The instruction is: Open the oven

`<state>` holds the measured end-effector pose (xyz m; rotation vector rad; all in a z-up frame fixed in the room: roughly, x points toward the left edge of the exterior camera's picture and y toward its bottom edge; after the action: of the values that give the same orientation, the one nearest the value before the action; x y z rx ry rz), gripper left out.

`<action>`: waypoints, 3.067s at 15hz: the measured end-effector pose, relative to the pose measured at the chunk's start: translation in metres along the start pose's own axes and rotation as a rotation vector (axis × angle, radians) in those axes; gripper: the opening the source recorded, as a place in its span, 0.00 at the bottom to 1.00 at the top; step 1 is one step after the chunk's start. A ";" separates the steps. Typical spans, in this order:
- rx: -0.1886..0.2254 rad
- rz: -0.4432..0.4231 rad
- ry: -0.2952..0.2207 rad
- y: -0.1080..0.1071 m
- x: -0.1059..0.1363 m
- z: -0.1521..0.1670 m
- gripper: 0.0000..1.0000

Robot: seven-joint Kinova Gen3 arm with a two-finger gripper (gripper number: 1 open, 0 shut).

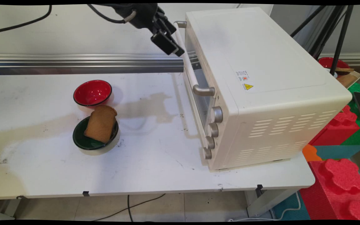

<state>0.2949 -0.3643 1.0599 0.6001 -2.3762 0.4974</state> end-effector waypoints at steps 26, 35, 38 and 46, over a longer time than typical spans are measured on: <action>-0.036 -0.056 0.022 0.002 -0.001 0.062 0.00; -0.018 -0.073 -0.027 0.002 -0.021 0.060 0.00; -0.016 -0.077 -0.059 0.003 -0.034 0.052 0.00; -0.037 -0.077 -0.141 0.012 -0.073 0.047 0.00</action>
<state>0.3174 -0.3558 0.9755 0.7287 -2.4776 0.3872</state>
